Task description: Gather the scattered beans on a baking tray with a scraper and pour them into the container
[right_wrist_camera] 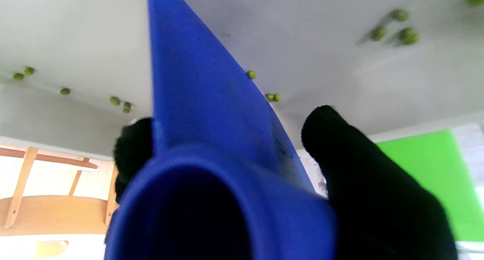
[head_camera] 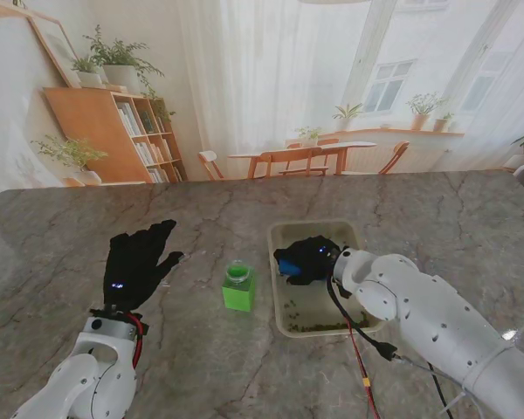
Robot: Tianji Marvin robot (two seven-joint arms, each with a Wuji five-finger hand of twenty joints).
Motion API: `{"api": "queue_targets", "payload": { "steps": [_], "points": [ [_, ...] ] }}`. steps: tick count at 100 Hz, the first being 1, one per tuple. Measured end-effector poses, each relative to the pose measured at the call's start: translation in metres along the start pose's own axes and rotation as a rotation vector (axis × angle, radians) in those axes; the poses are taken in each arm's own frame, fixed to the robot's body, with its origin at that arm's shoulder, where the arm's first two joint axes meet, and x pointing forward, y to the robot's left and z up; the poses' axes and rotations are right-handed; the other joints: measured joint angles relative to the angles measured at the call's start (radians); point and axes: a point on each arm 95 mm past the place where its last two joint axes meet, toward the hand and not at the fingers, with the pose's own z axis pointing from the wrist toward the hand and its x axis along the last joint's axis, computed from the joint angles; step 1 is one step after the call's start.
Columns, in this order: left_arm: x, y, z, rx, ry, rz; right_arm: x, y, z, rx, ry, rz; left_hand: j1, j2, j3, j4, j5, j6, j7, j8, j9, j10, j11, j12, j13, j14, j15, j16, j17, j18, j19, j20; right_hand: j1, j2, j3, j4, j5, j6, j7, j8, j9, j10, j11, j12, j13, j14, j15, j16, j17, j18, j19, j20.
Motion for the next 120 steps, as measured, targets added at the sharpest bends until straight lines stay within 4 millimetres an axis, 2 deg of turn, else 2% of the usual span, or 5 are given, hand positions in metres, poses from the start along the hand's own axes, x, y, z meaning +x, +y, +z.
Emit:
{"api": "queue_targets", "payload": {
  "steps": [14, 24, 65, 89, 120],
  "points": [
    [0.000, 0.000, 0.000, 0.001, 0.000, 0.000, 0.005, -0.003, -0.008, 0.003, 0.018, 0.006, 0.000, 0.000, 0.000, 0.000, 0.000, 0.000, 0.000, 0.000, 0.000, 0.000, 0.000, 0.000, 0.000, 0.000, 0.000, 0.000, 0.000, 0.000, 0.000, 0.000, -0.010, -0.001, 0.000, 0.000, 0.004, 0.003, 0.004, 0.002, 0.013, -0.011, 0.000, 0.000, 0.006, 0.000, 0.005, 0.000, 0.028, -0.021, 0.014, 0.000],
    [0.000, 0.000, 0.000, 0.006, -0.005, 0.002, 0.010, -0.004, -0.014, 0.017, 0.023, 0.022, 0.000, 0.000, 0.000, 0.000, 0.000, 0.000, 0.000, 0.000, 0.000, 0.000, 0.000, 0.000, 0.000, 0.000, 0.000, 0.000, 0.000, 0.000, 0.000, 0.000, -0.012, -0.016, 0.000, 0.000, 0.011, 0.003, 0.004, 0.005, 0.025, -0.012, 0.000, 0.000, 0.017, 0.000, 0.056, 0.002, 0.034, -0.022, 0.026, 0.000],
    [-0.002, -0.002, -0.003, 0.017, -0.013, 0.004, 0.028, -0.012, -0.033, -0.015, 0.052, 0.040, 0.000, 0.000, 0.000, 0.000, 0.000, 0.000, 0.000, 0.000, 0.000, 0.000, 0.000, 0.000, 0.000, 0.000, 0.001, 0.000, 0.000, 0.000, 0.000, 0.000, -0.021, -0.042, 0.022, 0.000, 0.034, 0.003, 0.004, 0.007, 0.048, -0.024, 0.000, -0.001, 0.038, -0.003, 0.092, 0.012, 0.045, -0.033, 0.040, -0.001],
    [-0.003, -0.003, -0.004, 0.021, -0.016, 0.005, 0.039, -0.013, -0.043, -0.018, 0.067, 0.059, 0.000, 0.000, 0.000, 0.000, 0.000, 0.000, 0.000, 0.000, 0.000, 0.000, 0.000, 0.000, 0.000, 0.000, 0.001, 0.000, 0.000, 0.000, 0.000, 0.000, -0.021, -0.054, 0.033, 0.000, 0.048, -0.001, 0.003, 0.007, 0.062, -0.036, 0.000, -0.001, 0.069, -0.048, 0.111, 0.018, 0.061, -0.046, 0.050, -0.001],
    [-0.003, -0.003, -0.005, 0.024, -0.017, 0.004, 0.051, -0.016, -0.055, -0.013, 0.088, 0.087, 0.000, 0.000, 0.000, 0.000, 0.000, 0.000, 0.000, 0.000, 0.000, 0.000, 0.000, 0.000, 0.000, 0.000, 0.001, 0.000, 0.000, 0.001, 0.000, 0.000, -0.021, -0.069, 0.052, 0.000, 0.060, -0.001, 0.004, 0.007, 0.074, -0.037, 0.000, -0.001, 0.079, -0.054, 0.126, 0.027, 0.071, -0.056, 0.054, -0.001]
  ]
}}
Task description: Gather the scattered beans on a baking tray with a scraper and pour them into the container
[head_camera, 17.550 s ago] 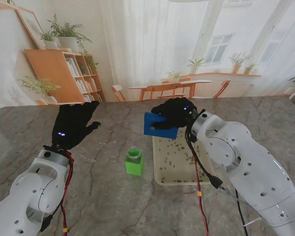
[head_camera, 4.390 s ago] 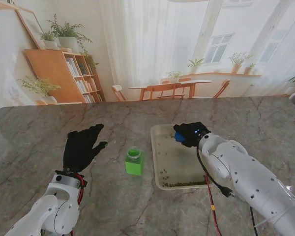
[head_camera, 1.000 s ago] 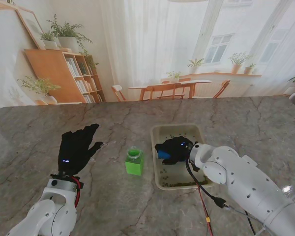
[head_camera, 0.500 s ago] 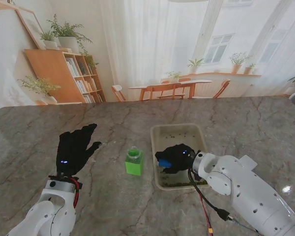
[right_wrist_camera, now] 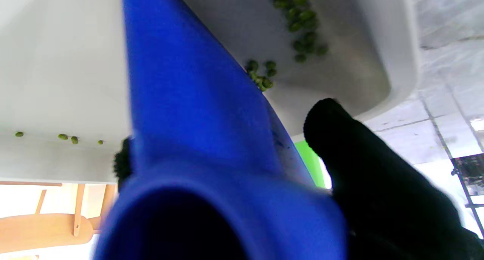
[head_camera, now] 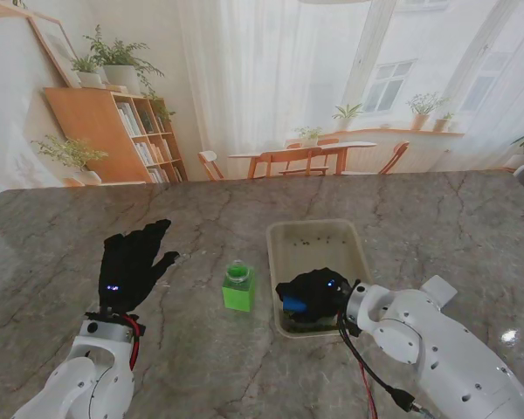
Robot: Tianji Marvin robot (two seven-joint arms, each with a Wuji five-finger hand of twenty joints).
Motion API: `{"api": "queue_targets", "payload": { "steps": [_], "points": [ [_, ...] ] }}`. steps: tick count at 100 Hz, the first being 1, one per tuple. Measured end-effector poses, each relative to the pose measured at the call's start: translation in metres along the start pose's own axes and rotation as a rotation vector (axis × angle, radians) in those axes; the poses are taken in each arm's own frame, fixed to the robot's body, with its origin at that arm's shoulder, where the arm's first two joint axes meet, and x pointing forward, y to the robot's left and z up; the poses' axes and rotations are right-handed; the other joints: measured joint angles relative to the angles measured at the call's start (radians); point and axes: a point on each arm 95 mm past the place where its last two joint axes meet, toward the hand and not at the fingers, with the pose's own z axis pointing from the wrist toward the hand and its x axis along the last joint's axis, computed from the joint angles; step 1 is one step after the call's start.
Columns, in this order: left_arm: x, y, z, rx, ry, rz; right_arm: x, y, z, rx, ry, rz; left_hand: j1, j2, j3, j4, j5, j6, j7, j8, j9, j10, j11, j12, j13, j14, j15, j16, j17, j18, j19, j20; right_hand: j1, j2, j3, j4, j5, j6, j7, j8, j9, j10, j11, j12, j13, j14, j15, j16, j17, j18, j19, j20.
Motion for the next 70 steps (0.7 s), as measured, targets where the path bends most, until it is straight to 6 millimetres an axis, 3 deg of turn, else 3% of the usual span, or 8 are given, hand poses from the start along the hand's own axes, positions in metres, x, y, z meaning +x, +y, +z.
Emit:
{"api": "queue_targets", "payload": {
  "steps": [41, 70],
  "points": [
    [0.000, 0.000, 0.000, 0.003, -0.002, 0.000, 0.015, -0.005, -0.015, 0.008, 0.015, 0.019, 0.000, 0.000, 0.000, 0.000, 0.000, 0.000, 0.000, 0.000, 0.000, 0.000, 0.000, 0.000, 0.000, 0.000, 0.000, 0.000, 0.000, 0.000, 0.000, 0.000, 0.000, 0.002, 0.034, 0.012, 0.003, -0.005, 0.000, 0.000, 0.001, -0.009, 0.000, 0.000, 0.012, -0.025, 0.009, 0.001, 0.013, -0.003, 0.011, 0.000],
    [0.000, 0.000, 0.000, 0.003, -0.001, 0.000, 0.018, -0.004, -0.022, -0.003, -0.026, -0.017, 0.000, 0.000, 0.000, 0.000, 0.000, 0.000, 0.000, 0.000, 0.000, 0.000, 0.000, 0.000, 0.000, 0.000, 0.000, 0.000, 0.000, 0.000, 0.000, 0.000, 0.005, 0.000, 0.021, 0.012, 0.027, -0.123, 0.000, 0.002, 0.001, -0.019, 0.000, 0.000, 0.028, -0.059, 0.010, 0.001, 0.013, -0.005, 0.012, 0.000]
  ]
}}
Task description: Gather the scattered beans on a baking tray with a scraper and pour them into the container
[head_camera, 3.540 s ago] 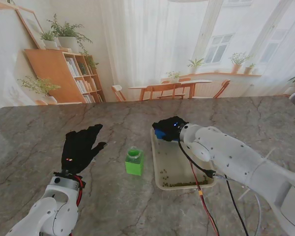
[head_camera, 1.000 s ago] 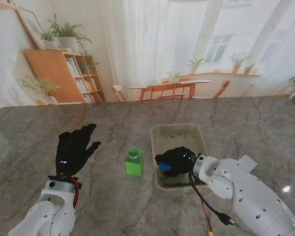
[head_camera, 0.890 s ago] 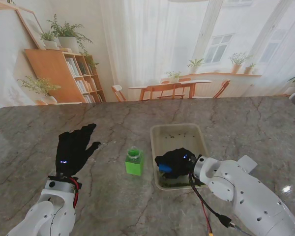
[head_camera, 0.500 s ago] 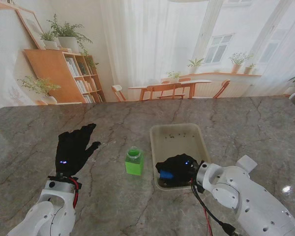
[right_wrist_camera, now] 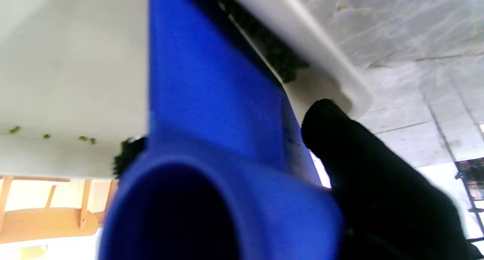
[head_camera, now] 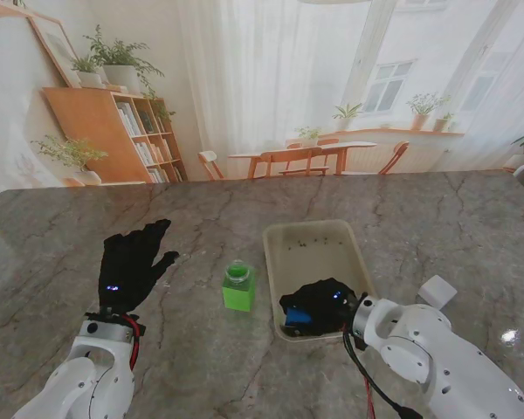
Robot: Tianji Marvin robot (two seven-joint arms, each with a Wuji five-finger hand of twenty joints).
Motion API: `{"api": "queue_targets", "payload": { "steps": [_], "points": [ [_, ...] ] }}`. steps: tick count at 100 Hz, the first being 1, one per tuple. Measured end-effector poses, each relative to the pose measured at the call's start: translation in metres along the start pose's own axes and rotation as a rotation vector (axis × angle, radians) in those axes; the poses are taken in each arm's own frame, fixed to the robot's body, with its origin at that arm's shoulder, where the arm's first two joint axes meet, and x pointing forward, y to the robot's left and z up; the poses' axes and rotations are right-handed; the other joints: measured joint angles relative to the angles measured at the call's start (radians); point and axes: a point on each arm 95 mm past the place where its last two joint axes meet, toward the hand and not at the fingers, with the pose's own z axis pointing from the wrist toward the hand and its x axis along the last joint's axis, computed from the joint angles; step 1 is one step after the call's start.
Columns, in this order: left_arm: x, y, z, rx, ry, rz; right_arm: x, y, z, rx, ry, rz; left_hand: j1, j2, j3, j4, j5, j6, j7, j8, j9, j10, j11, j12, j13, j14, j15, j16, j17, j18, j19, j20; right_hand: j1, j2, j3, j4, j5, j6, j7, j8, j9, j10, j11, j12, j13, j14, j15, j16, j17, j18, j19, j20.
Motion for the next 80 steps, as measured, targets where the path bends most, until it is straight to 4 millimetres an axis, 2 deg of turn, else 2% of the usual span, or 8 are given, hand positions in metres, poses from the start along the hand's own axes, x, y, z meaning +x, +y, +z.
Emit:
{"api": "queue_targets", "payload": {
  "steps": [8, 80],
  "points": [
    [0.000, 0.000, 0.000, 0.000, 0.000, 0.000, -0.002, 0.004, -0.002, -0.043, -0.035, -0.035, 0.000, 0.000, 0.000, 0.000, 0.000, 0.000, 0.000, 0.000, 0.000, 0.000, 0.000, 0.000, 0.000, 0.000, 0.000, 0.000, 0.000, 0.000, 0.000, 0.000, 0.018, 0.000, 0.000, 0.000, 0.011, -0.014, 0.002, 0.001, 0.001, -0.003, 0.000, 0.000, 0.012, -0.028, -0.033, -0.017, 0.001, -0.007, 0.000, 0.000],
    [0.000, 0.000, 0.000, -0.002, 0.000, -0.001, -0.027, 0.093, -0.022, -0.285, -0.314, -0.197, 0.000, 0.000, 0.000, 0.000, 0.000, 0.000, 0.000, 0.000, 0.000, 0.000, 0.000, 0.000, 0.000, 0.000, 0.000, 0.000, 0.000, 0.000, 0.000, 0.000, 0.019, 0.000, 0.000, -0.001, 0.011, -0.022, 0.003, 0.001, 0.002, -0.004, 0.000, 0.001, 0.015, -0.028, -0.041, -0.018, 0.012, -0.010, 0.001, 0.000]
  ]
}}
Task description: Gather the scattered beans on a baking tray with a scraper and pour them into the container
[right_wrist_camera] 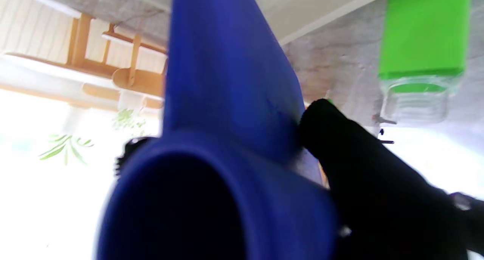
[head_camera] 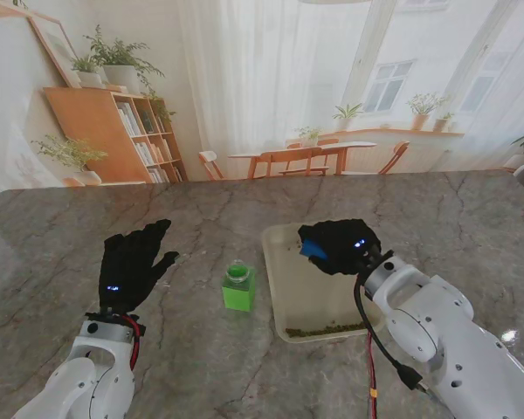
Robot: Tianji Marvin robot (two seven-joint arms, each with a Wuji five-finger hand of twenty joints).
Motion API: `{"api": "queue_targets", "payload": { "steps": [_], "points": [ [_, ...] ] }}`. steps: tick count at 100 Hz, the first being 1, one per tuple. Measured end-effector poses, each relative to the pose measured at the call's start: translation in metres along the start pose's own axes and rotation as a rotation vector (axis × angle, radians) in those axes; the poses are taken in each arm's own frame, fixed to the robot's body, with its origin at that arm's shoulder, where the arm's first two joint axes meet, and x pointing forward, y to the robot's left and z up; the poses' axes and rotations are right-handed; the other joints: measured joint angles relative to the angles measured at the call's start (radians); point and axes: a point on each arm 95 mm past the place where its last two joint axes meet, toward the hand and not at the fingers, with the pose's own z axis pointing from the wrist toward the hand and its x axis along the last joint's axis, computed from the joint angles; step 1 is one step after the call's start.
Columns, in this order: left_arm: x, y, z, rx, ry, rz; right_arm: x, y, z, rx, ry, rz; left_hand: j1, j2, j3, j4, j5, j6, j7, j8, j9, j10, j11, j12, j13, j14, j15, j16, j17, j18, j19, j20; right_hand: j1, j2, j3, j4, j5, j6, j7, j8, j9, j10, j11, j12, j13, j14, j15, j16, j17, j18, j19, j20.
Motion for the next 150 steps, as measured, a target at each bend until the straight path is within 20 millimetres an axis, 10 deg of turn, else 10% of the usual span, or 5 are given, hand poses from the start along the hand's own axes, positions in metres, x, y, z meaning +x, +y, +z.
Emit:
{"api": "queue_targets", "payload": {
  "steps": [51, 150],
  "points": [
    [0.000, 0.000, 0.000, -0.004, -0.002, -0.001, -0.033, 0.021, 0.017, 0.026, -0.184, 0.130, 0.000, 0.000, 0.000, 0.000, 0.000, 0.000, 0.000, 0.000, 0.000, 0.000, 0.000, 0.000, 0.000, 0.000, 0.005, 0.000, 0.000, 0.000, 0.000, 0.000, -0.004, -0.033, 0.001, 0.000, 0.061, -0.019, 0.016, 0.013, 0.082, -0.045, 0.043, 0.040, 0.042, -0.012, -0.005, -0.002, 0.076, -0.072, 0.037, 0.000],
    [0.007, 0.004, 0.004, -0.039, 0.020, -0.003, -0.152, -0.077, 0.050, 0.348, -0.882, 0.527, 0.000, 0.000, 0.000, 0.000, 0.000, 0.000, 0.000, 0.000, 0.000, 0.000, 0.000, 0.000, 0.000, 0.000, 0.006, 0.001, 0.000, 0.001, 0.000, 0.000, 0.016, 0.000, -0.075, -0.008, 0.021, -0.017, 0.043, 0.014, 0.034, -0.041, 0.043, 0.000, 0.032, -0.013, -0.060, 0.000, 0.062, -0.087, -0.069, 0.000]
  ]
}}
